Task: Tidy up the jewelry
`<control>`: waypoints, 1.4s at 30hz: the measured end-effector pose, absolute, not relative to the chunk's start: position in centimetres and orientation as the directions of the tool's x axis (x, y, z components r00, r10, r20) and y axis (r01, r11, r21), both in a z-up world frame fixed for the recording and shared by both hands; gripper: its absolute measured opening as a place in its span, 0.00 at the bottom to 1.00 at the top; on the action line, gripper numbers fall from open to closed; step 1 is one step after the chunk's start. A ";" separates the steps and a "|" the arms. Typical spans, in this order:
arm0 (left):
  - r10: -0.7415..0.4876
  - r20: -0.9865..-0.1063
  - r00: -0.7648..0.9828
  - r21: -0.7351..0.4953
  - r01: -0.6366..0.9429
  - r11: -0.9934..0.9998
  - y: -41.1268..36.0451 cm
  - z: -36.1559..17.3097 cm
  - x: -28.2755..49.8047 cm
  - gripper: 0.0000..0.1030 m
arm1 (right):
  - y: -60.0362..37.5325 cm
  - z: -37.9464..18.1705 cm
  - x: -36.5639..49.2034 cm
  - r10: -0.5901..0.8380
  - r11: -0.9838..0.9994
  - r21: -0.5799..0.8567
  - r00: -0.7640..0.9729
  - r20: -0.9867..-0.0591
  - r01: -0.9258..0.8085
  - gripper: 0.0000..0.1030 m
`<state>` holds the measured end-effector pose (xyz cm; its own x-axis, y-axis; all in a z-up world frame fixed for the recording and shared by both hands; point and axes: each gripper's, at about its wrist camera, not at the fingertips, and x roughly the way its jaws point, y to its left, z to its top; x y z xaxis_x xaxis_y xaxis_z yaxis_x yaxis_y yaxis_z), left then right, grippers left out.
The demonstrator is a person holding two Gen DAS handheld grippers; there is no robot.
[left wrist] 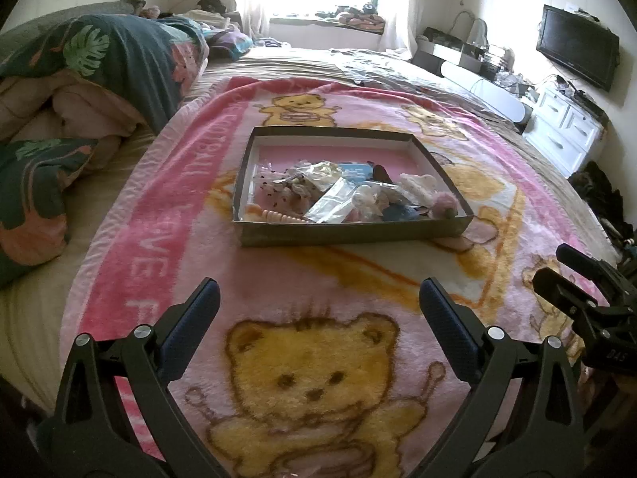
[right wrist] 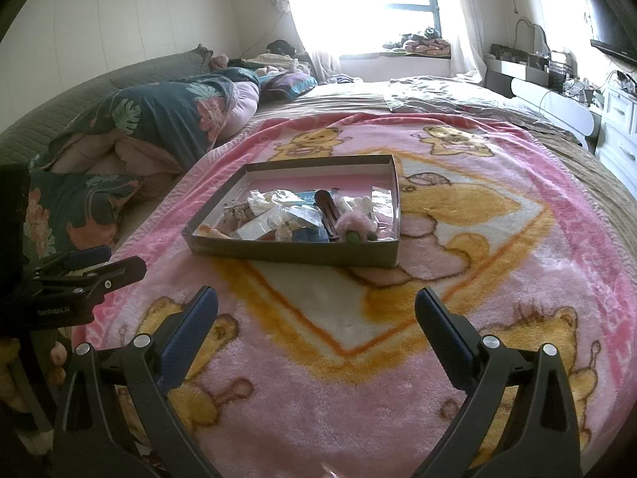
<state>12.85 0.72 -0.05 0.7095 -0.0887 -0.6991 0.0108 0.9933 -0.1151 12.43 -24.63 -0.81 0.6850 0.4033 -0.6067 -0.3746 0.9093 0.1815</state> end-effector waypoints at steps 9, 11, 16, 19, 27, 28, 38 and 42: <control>-0.082 -0.700 0.710 -0.111 0.006 0.994 0.9 0.1 12.6 0.91 | -24.6 -0.8 12.4 0.403 0.909 0.181 0.685 -0.607 -0.375 0.96; -0.082 -0.700 0.709 -0.109 0.007 0.994 0.7 0.1 12.6 0.91 | -24.7 -0.8 12.4 0.402 0.909 0.180 0.685 -0.607 -0.375 0.96; -0.081 -0.699 0.711 -0.109 0.006 0.994 0.8 0.1 12.6 0.91 | -24.7 -0.8 12.4 0.403 0.909 0.180 0.686 -0.606 -0.375 0.96; -0.078 -0.699 0.711 -0.107 0.004 0.994 0.9 0.1 12.5 0.91 | -24.7 -0.8 12.4 0.402 0.910 0.180 0.687 -0.605 -0.375 0.96; -0.078 -0.699 0.710 -0.106 0.005 0.994 0.8 0.1 12.6 0.91 | -24.7 -0.7 12.4 0.401 0.910 0.178 0.687 -0.605 -0.375 0.96; -0.078 -0.699 0.711 -0.106 0.005 0.994 1.0 0.1 12.5 0.91 | -24.7 -0.7 12.4 0.401 0.910 0.178 0.687 -0.605 -0.374 0.96; -0.079 -0.702 0.708 -0.103 0.008 0.995 1.0 0.1 12.5 0.91 | -24.8 -0.6 12.4 0.400 0.911 0.177 0.689 -0.604 -0.373 0.96; -0.079 -0.705 0.705 -0.100 0.012 0.995 1.2 0.0 12.4 0.91 | -24.8 -0.6 12.4 0.399 0.911 0.176 0.689 -0.606 -0.373 0.96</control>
